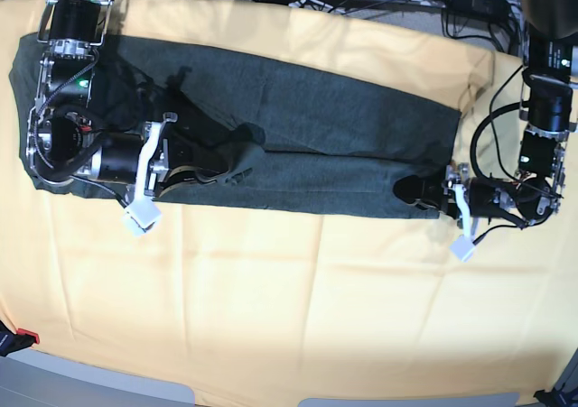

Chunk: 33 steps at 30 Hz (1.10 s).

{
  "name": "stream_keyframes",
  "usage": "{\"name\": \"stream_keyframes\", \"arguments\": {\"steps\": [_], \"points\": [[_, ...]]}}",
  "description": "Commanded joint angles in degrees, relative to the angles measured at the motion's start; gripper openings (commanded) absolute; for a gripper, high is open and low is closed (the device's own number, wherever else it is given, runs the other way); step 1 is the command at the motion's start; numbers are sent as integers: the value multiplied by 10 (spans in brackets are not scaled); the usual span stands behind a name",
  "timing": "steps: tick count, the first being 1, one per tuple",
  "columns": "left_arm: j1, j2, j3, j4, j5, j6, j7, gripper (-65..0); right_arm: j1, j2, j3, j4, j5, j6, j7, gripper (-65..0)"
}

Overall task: Fold the T-shirt properly
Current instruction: 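Sweep the right gripper across the shirt, tucking the sleeve flat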

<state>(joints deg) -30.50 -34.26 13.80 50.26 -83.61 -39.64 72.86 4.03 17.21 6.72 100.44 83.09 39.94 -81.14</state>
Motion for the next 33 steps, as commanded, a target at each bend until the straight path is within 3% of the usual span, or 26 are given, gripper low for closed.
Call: {"name": "stream_keyframes", "arguments": {"steps": [1, 9, 16, 21, 31, 32, 33], "points": [[-17, -11, -6, 7, -14, -4, -9, -275, 19, -1, -8, 9, 19, 1, 11, -650], [-17, -12, -6, 7, -14, -4, -9, -275, 69, -43, -96, 8, 19, 1, 11, -650], [-17, -11, -6, 7, -14, -4, -9, -275, 93, -96, -110, 8, 19, 1, 17, -650], [-17, -11, -6, 7, -14, -4, -9, -275, 92, -120, -110, 7, -80, 1, 89, -650], [-17, -11, -6, 7, -14, -4, -9, -275, 91, -136, -129, 7, -97, 1, 94, -650], [-17, -11, -6, 7, -14, -4, -9, -275, 92, -136, -141, 7, -111, 1, 94, -644], [-17, -11, -6, 7, -14, -4, -9, -275, 92, -136, -153, 7, -131, 1, 96, -574]]}}
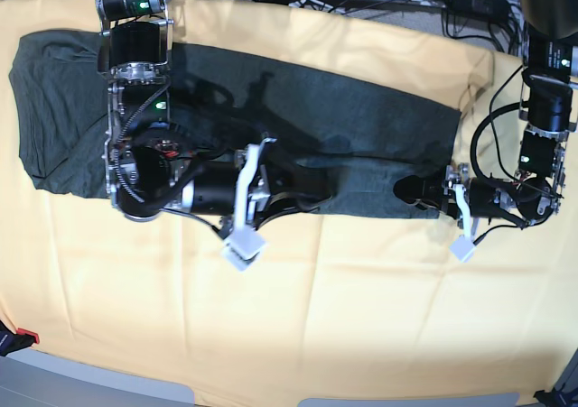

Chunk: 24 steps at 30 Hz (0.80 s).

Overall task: Fold the T-shirt properly
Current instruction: 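Sweep the right gripper across the shirt, tucking the sleeve flat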

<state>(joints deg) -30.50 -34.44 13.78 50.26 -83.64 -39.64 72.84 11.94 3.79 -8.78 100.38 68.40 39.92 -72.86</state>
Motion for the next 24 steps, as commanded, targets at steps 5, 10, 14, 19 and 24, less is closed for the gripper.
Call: {"name": "stream_keyframes", "arguments": {"steps": [5, 10, 14, 19, 24], "points": [[-17, -10, -6, 7, -14, -4, -9, -275, 14, 0, -40, 8, -104, 1, 49, -231], [-17, -10, -6, 7, -14, -4, -8, -275, 24, 0, 7, 27, -67, 1, 58, -232], [-17, -10, -6, 7, -14, -4, 7, -275, 23, 10, 89, 50, -69, 1, 56, -232], [-18, -8, -6, 8, -14, -4, 20, -275, 11, 45, 172, 50, -69, 1, 56, -232], [-21, 10, -6, 8, -14, -4, 20, -275, -32, 87, 222, 50, -70, 1, 56, -232]]}}
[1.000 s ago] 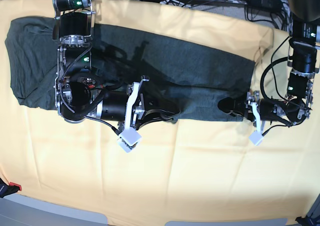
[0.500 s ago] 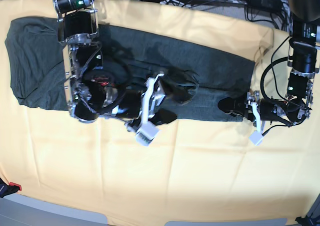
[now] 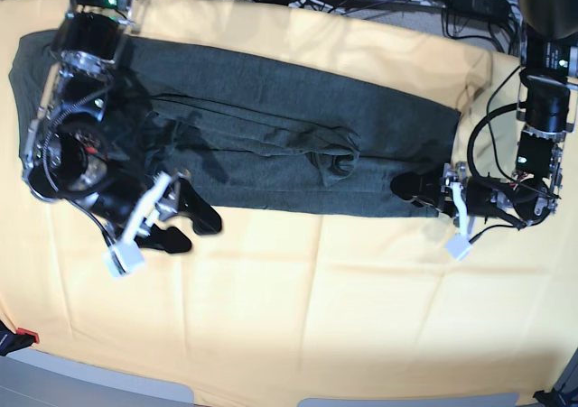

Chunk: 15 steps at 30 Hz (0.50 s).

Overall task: Fold the T-shirt properly
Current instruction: 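Sweep the right gripper across the shirt, tucking the sleeve flat, then open both grippers and lift them away from the shirt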

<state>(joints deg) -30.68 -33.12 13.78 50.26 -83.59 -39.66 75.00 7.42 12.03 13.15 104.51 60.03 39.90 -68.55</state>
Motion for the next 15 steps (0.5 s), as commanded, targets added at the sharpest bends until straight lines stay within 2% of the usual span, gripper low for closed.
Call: {"name": "stream_keyframes", "arguments": {"steps": [1, 6, 12, 15], "points": [[-21, 1, -6, 8, -14, -3, -2, -275, 3, 11, 9, 9, 14, 1, 13, -232], [-36, 0, -6, 8, -14, -3, 0, -275, -42, 25, 37, 9, 11, 1, 13, -232], [-44, -33, -13, 8, -14, -3, -6, -275, -75, 31, 100, 9, 10, 1, 13, -232], [-44, -51, -36, 8, -14, -3, -14, -275, -78, 42, 161, 9, 9, 1, 13, -232]]}}
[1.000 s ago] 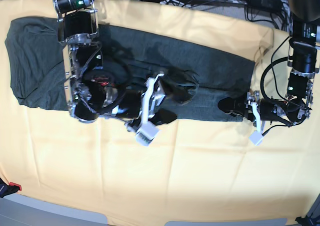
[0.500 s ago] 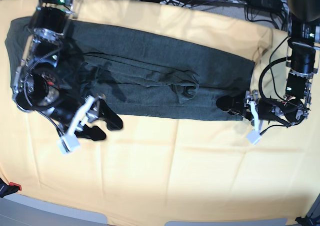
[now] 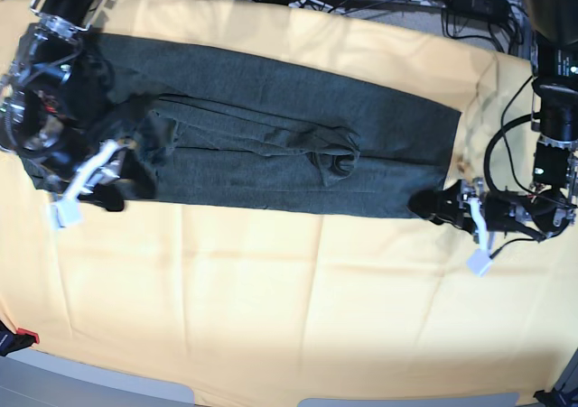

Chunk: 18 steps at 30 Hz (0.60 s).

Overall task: Fold the T-shirt properly
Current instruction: 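Open both grippers and lift them away from the shirt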

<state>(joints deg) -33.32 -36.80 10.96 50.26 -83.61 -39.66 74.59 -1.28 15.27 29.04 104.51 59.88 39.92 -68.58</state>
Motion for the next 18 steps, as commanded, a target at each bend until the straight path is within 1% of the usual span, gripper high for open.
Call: {"name": "stream_keyframes", "arguments": {"steps": [1, 3, 4, 5, 8, 11, 14, 18], "points": [[-16, -19, -23, 8, -14, -3, -13, -275, 9, 11, 26, 9, 9, 1, 14, -232], [-16, -25, -60, 7, -14, -3, -13, -275, 9, 15, 71, 9, -4, -40, 15, -232], [-16, -26, -80, 7, -14, -3, -13, -275, 3, 19, 88, 9, -10, -51, 14, -232], [-16, -26, -101, 7, -14, -3, -12, -275, -5, 23, 98, 9, -13, -54, 16, -232], [-16, -26, -155, 7, -14, 5, -10, -275, -37, 33, 103, 9, -19, -54, 15, -233], [-16, -26, -186, 7, -14, 5, -8, -275, -76, 45, 103, 9, -19, -53, 13, -233], [-16, -28, -193, 7, -14, 5, 2, -275, -114, 60, 106, 9, -34, -52, 13, -232], [-4, -46, -193, 7, -14, 5, 4, -275, -163, 69, 128, 9, -29, -30, 13, -232]]}}
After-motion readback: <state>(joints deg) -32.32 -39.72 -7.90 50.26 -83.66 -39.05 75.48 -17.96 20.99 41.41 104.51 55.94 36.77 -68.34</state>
